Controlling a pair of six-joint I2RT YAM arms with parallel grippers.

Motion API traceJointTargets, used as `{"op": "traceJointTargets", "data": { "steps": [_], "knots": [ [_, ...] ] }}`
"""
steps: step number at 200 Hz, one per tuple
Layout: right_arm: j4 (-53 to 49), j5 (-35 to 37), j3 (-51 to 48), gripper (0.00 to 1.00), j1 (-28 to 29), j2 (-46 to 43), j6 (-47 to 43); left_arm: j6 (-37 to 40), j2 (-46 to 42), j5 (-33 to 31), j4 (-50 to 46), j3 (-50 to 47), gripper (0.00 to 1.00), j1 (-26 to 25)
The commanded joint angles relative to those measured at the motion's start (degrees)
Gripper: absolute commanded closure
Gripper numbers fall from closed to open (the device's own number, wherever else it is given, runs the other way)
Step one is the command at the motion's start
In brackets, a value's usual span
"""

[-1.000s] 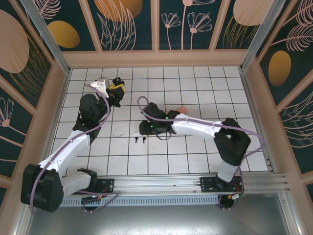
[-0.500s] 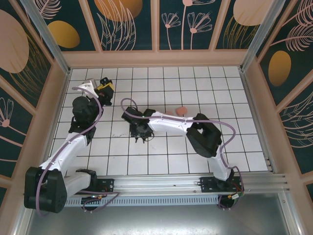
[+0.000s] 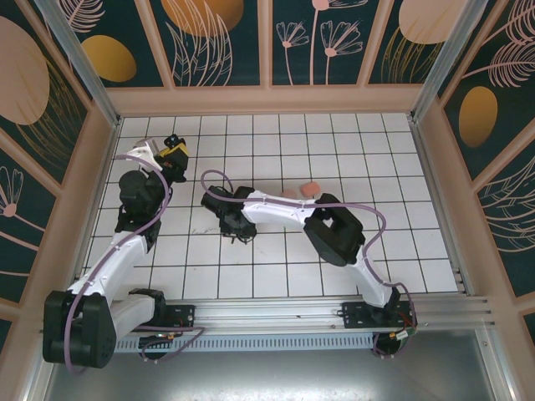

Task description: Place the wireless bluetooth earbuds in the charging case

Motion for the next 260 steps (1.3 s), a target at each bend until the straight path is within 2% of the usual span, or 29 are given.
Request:
{"op": "traceJointTargets", "data": {
  "steps": [1,176,260],
  "knots": [
    [-2.54,0.39,2.74,0.68,0.65,1.84,1.01,-1.20,-0.85,0.71,3.36,-0.72,1.00,0.59],
    [-3.51,-0.73,3.55,0.67,1.61,4.28,1.85,-1.89,-0.21,1.52,4.94,-1.62,1.00,0.59],
    [-2.03,-0.80,3.70,0.82,1.33,4.25,0.70,-2.06,-0.32,2.07,4.87,-1.64,1.00,0.59]
  ]
}}
